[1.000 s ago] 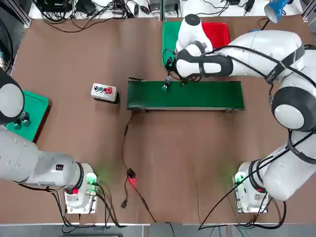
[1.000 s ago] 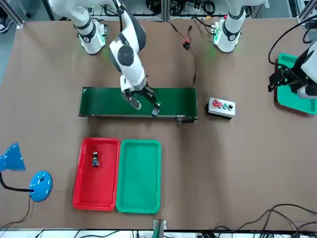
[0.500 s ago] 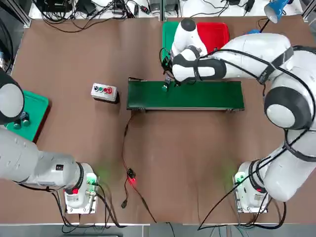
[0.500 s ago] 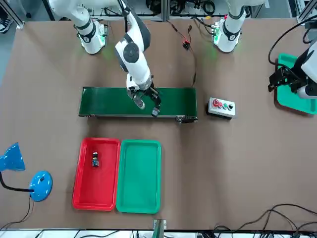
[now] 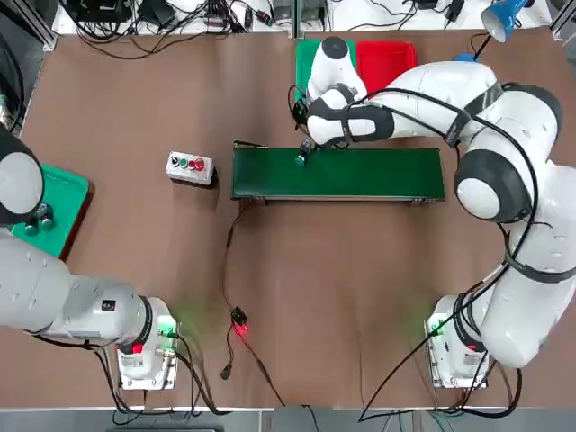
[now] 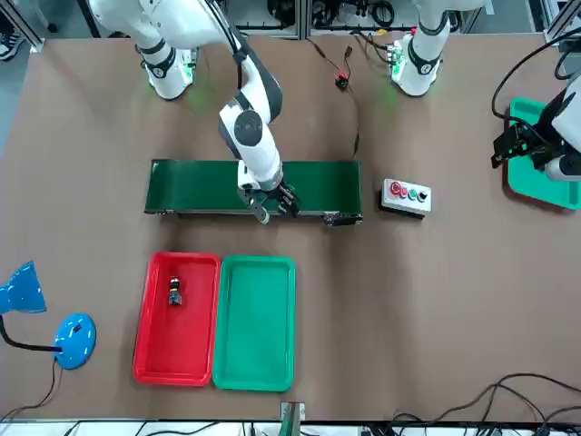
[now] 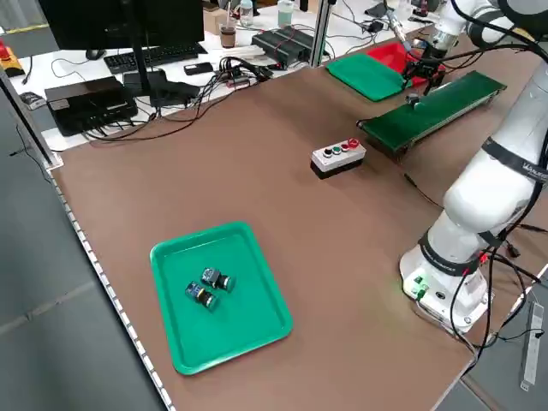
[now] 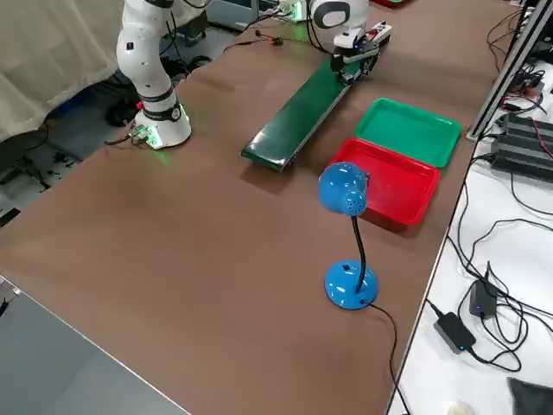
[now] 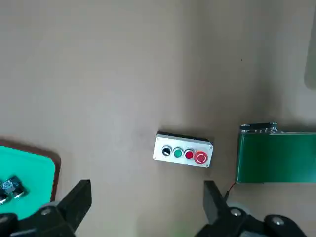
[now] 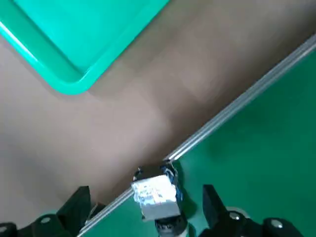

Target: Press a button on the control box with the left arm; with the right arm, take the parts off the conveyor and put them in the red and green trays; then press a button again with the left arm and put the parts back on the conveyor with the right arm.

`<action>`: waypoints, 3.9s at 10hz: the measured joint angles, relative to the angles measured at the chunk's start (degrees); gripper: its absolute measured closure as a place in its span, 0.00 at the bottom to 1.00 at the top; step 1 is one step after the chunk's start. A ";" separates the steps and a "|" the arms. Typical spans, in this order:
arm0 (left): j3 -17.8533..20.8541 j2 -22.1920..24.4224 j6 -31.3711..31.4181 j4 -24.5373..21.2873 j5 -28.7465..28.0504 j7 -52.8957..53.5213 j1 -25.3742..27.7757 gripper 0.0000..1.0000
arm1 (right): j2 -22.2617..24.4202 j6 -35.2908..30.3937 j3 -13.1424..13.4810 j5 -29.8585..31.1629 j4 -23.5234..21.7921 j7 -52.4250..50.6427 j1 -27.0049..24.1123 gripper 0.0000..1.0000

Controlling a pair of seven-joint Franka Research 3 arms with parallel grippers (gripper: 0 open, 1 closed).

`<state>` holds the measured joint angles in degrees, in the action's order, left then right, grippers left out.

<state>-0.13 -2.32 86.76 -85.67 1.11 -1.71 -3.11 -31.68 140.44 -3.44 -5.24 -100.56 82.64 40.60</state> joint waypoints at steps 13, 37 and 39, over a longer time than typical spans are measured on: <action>0.00 0.00 0.00 0.00 0.00 0.00 0.01 0.00 | -1.57 -0.86 0.23 5.30 0.27 0.15 3.51 0.49; -0.01 -0.01 0.00 0.01 0.00 0.00 -0.07 0.00 | -21.74 2.53 3.53 11.52 24.56 -36.30 -13.12 0.57; -0.01 -0.01 0.00 0.01 0.00 0.00 -0.09 0.00 | -21.87 2.51 3.59 12.38 24.57 -38.99 -13.12 0.30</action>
<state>-0.15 -2.33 86.76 -85.66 1.11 -1.71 -3.20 -53.55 142.95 0.15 7.15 -76.00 43.65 27.48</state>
